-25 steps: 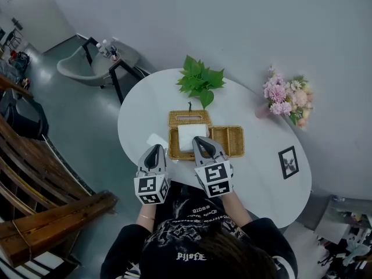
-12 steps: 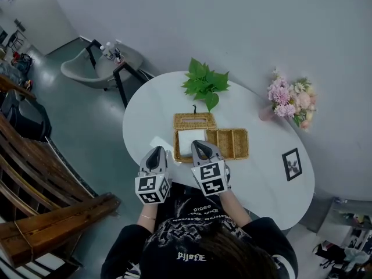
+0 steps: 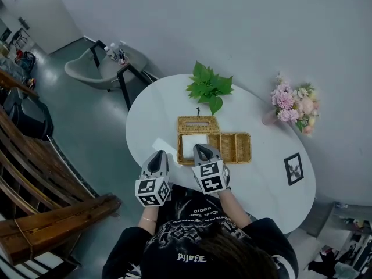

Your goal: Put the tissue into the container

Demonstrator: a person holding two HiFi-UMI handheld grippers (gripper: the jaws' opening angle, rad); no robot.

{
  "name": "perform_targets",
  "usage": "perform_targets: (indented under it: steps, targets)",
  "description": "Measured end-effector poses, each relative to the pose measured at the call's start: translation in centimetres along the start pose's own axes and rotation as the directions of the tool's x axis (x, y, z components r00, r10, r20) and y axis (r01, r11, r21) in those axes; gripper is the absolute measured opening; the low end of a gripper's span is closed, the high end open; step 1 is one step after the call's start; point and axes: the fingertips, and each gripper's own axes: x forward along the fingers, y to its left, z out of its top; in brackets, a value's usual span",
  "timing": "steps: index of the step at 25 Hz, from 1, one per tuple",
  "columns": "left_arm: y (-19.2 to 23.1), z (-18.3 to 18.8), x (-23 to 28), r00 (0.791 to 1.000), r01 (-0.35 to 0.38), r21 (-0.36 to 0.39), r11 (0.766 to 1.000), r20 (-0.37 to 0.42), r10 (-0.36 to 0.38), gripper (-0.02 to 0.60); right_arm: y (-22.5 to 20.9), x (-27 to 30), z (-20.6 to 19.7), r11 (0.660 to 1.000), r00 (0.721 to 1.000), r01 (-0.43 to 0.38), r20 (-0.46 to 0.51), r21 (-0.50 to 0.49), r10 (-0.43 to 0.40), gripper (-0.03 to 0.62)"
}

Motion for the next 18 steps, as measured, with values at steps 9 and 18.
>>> perform_targets:
  steps: [9, 18]
  targets:
    - [-0.3, -0.4, 0.3, 1.000, 0.004, 0.049, 0.999, -0.015, -0.003, 0.034, -0.1, 1.2, -1.0, 1.000, 0.998, -0.013, -0.058, 0.019, 0.014, 0.025]
    - [-0.5, -0.6, 0.9, 0.999, 0.027, 0.067, 0.997, -0.030, -0.025, 0.034, -0.3, 2.1, -1.5, 0.999, 0.994, -0.012, -0.109, 0.047, 0.017, 0.025]
